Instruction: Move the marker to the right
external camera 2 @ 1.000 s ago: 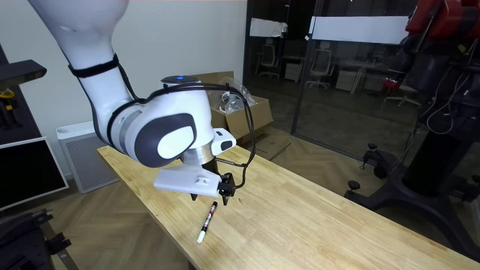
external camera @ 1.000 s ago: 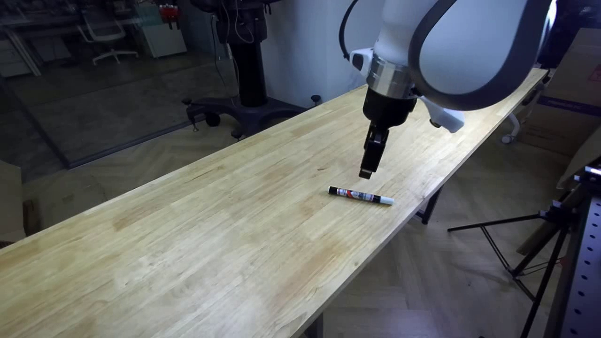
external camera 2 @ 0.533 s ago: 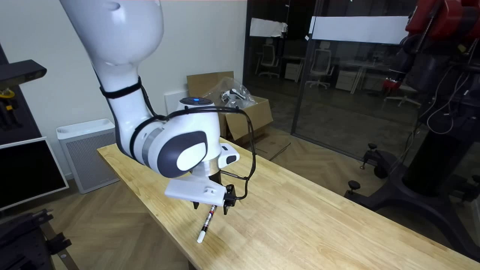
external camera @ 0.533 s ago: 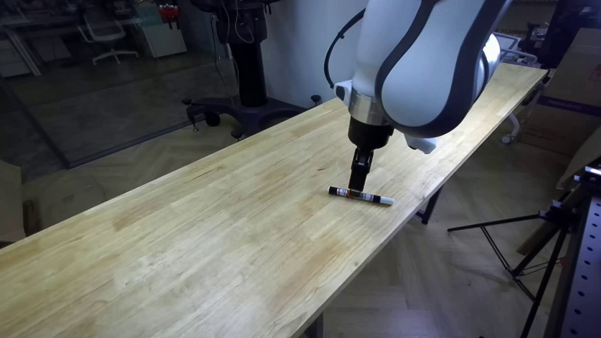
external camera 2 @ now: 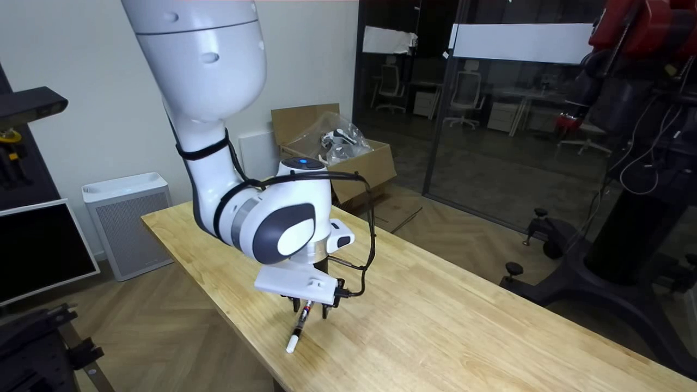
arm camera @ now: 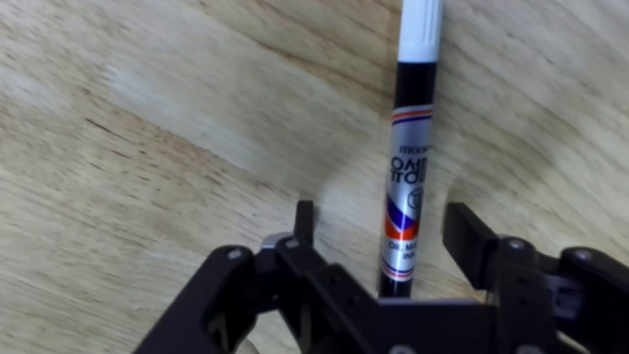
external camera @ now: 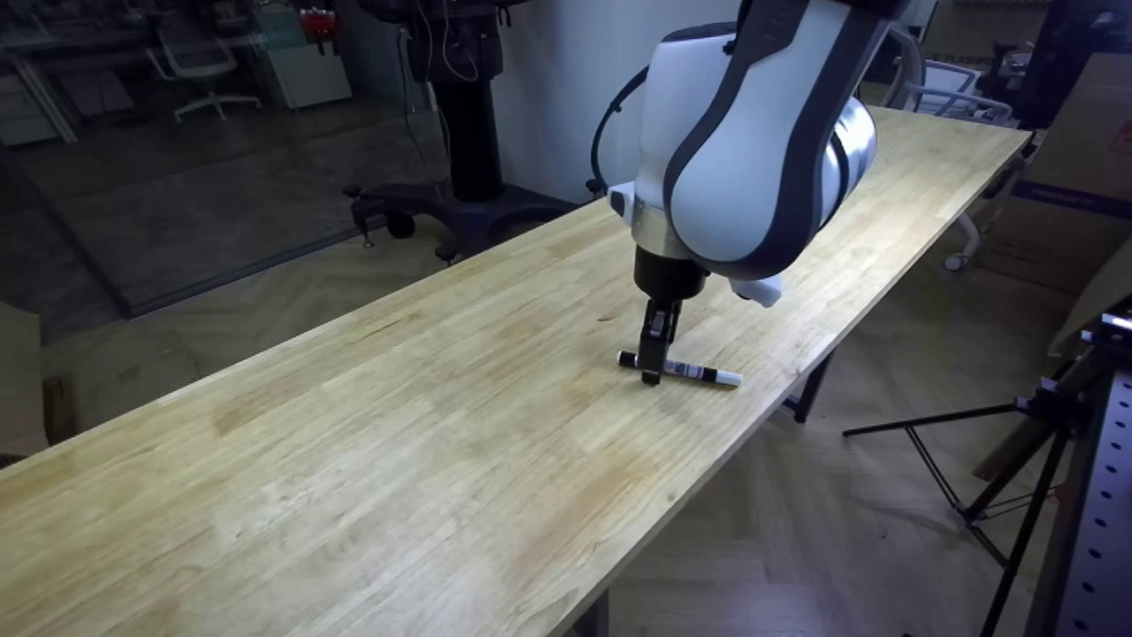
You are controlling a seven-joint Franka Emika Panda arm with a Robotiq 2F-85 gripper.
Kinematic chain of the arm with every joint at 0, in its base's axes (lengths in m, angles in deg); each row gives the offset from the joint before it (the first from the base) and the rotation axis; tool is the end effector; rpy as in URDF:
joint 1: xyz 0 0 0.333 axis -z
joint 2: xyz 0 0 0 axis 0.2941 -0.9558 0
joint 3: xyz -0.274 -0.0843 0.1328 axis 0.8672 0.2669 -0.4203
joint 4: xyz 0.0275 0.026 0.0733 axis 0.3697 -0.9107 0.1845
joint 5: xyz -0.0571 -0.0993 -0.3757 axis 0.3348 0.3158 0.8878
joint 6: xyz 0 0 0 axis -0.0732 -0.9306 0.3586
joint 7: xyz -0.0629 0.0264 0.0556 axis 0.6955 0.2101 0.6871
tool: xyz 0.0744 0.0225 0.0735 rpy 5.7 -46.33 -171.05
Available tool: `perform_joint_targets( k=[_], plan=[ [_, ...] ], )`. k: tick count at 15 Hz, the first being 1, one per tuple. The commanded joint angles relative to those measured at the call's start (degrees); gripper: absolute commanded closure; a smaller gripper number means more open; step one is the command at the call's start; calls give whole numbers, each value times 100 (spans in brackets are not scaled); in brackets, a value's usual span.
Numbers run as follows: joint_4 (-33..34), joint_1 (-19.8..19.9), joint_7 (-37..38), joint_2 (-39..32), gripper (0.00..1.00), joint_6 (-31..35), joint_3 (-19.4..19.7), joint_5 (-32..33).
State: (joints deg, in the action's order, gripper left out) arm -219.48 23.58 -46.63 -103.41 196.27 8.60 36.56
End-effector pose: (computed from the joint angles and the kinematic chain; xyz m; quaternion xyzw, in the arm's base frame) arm 0.5164 -0.0161 0.0719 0.9713 0.2354 0.0348 0.0052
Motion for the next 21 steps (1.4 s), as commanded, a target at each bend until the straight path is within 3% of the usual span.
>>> perform_joint_targets(
  k=[1, 7, 9, 17, 21],
  plan=[
    [324, 67, 96, -175, 61, -202, -61, 88],
    [400, 5, 84, -127, 100, -357, -50, 115],
    [420, 40, 40, -128, 95, -438, -96, 107],
    [189, 482, -544, 190, 95, -888, -571, 1],
    [143, 508, -514, 300, 95, -1011, -564, -4]
  ],
)
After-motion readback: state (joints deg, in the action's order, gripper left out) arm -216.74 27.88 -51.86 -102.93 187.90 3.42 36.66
